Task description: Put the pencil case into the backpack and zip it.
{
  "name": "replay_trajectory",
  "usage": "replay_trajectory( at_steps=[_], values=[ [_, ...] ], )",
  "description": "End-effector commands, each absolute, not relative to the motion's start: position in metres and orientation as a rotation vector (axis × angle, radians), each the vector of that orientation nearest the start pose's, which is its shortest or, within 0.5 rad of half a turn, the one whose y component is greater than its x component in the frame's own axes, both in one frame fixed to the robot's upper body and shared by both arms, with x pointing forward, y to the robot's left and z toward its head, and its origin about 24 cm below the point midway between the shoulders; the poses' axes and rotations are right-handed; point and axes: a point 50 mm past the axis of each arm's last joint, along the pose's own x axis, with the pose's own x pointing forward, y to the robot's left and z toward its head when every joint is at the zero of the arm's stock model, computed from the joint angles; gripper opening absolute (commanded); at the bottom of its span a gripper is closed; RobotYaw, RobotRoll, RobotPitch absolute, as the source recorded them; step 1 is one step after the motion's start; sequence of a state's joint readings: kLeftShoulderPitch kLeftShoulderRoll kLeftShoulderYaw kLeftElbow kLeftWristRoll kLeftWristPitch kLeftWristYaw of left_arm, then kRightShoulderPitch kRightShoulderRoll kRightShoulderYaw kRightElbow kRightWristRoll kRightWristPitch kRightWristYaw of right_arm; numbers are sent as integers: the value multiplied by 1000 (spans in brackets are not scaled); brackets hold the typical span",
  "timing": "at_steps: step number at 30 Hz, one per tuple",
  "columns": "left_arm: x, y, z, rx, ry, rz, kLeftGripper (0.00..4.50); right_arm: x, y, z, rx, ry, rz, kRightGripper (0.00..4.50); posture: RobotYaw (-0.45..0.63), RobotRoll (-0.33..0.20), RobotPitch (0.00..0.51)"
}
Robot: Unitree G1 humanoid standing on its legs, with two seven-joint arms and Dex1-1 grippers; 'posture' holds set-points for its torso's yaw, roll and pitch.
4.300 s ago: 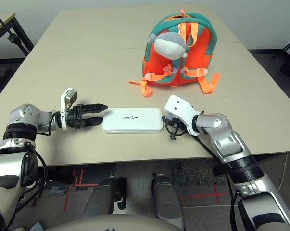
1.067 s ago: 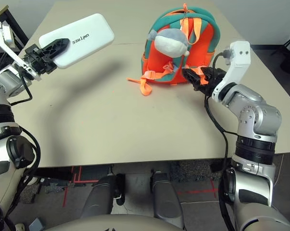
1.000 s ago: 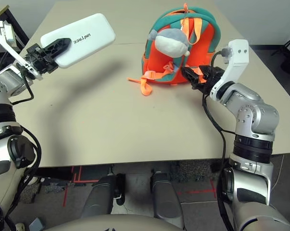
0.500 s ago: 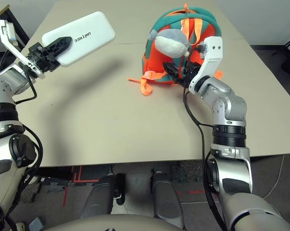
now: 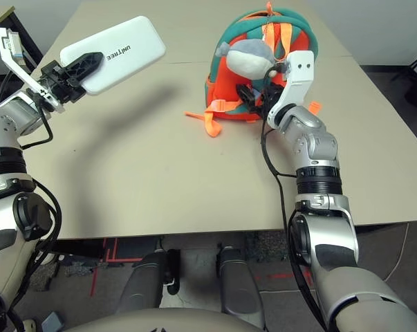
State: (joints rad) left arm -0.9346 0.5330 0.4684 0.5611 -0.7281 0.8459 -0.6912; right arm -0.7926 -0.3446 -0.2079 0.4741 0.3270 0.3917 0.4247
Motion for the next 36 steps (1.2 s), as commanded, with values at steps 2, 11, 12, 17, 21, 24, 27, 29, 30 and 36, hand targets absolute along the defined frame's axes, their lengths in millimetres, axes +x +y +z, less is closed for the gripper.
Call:
replay_trajectory(
  at_steps=[2,11,12,17,21,24,27,29,30,36],
  values=[
    [359,243,245,-628,-77,-707,1222,379,-215,169,109,7,278,4500,-117,0,136],
    [360,240,246,-624,-73,-718,1222,376,-226,167,100,19,252,4500,-116,0,134],
    [360,240,246,-624,-73,-719,1222,376,-226,167,100,19,252,4500,-116,0,134],
    [360,239,246,-623,-70,-722,1222,380,-215,169,112,9,271,4500,-117,0,133],
    [361,238,246,-621,-67,-720,1222,387,-202,174,126,-5,295,4500,-113,0,133],
    [360,238,245,-621,-65,-720,1222,390,-197,175,127,-11,301,4500,-109,0,132],
    [360,238,245,-622,-63,-720,1222,393,-193,176,129,-16,301,4500,-109,0,132],
    [360,237,244,-623,-63,-722,1222,393,-193,176,128,-22,294,4330,-105,0,130],
    [360,237,244,-624,-63,-723,1222,393,-195,176,126,-24,292,4120,-105,0,130],
    [360,234,242,-624,-57,-730,1222,389,-202,179,115,-28,298,2043,-106,0,128]
  ],
)
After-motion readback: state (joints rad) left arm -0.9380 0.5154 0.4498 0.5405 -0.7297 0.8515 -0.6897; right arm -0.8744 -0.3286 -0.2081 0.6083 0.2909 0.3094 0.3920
